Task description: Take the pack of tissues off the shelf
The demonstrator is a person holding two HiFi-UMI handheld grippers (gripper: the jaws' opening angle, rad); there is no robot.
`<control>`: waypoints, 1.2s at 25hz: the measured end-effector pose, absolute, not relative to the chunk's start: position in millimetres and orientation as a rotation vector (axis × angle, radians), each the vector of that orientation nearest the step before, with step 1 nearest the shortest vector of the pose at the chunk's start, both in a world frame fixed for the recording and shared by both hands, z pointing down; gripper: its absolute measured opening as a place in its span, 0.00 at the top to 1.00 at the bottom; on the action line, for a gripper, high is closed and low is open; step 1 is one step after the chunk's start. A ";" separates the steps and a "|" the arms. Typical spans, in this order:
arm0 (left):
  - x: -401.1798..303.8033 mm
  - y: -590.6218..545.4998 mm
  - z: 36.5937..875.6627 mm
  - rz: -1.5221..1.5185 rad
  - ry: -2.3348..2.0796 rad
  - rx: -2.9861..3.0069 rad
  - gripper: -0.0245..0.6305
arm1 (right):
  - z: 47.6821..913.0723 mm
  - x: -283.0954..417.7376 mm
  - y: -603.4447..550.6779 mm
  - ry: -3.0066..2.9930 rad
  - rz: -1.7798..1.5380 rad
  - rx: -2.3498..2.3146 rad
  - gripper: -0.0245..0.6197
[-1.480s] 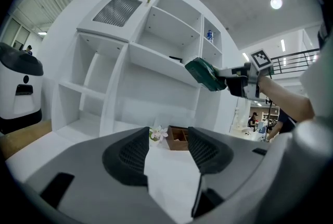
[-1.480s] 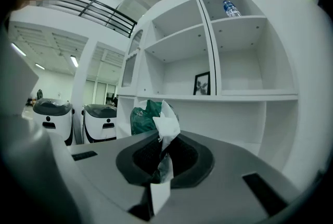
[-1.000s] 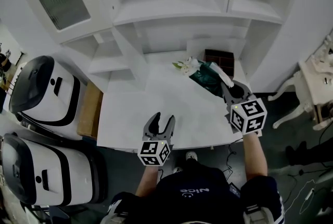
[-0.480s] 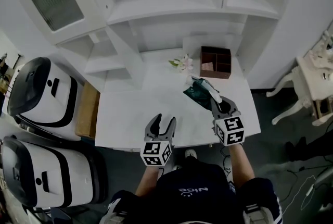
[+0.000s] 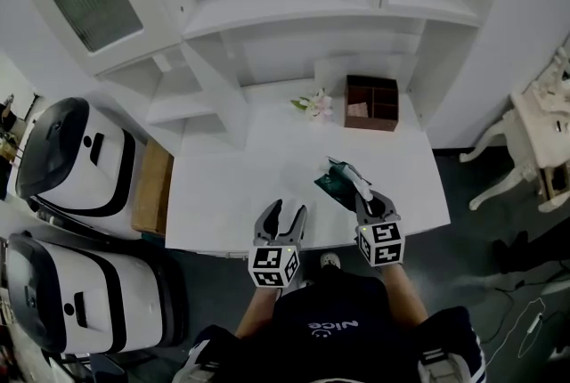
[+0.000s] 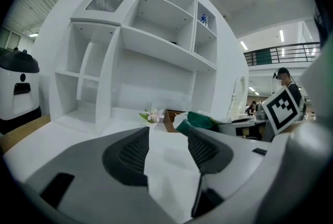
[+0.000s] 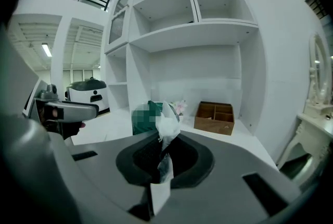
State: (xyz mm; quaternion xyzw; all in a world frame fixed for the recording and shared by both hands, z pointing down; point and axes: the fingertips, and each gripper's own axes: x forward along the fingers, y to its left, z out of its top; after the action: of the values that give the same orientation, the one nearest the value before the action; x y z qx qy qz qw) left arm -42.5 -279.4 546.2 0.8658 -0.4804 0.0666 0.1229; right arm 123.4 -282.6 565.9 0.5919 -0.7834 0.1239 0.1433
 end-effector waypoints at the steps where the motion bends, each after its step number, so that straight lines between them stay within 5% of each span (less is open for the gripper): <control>1: -42.7 -278.6 547.1 0.196 -1.401 2.526 0.61 | 570.4 122.4 -280.7 -2.255 0.368 1.702 0.93; 9: -43.1 -276.5 549.1 0.213 -1.390 2.542 0.61 | 564.6 119.4 -282.4 -2.274 0.345 1.715 0.93; 17: -32.5 -272.2 544.5 0.176 -1.338 2.593 0.94 | 555.0 114.2 -285.5 -2.309 0.293 1.698 0.93; 30: -17.3 -272.5 549.2 0.205 -1.277 2.623 0.96 | 555.0 115.9 -285.1 -2.322 0.244 1.658 0.94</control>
State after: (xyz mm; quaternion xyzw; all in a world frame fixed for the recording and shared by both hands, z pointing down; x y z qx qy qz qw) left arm -17.3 -272.5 549.2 0.8917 -0.4340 0.0698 0.1083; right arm 115.9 -285.1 555.0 0.5733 -0.8031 0.0844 0.1386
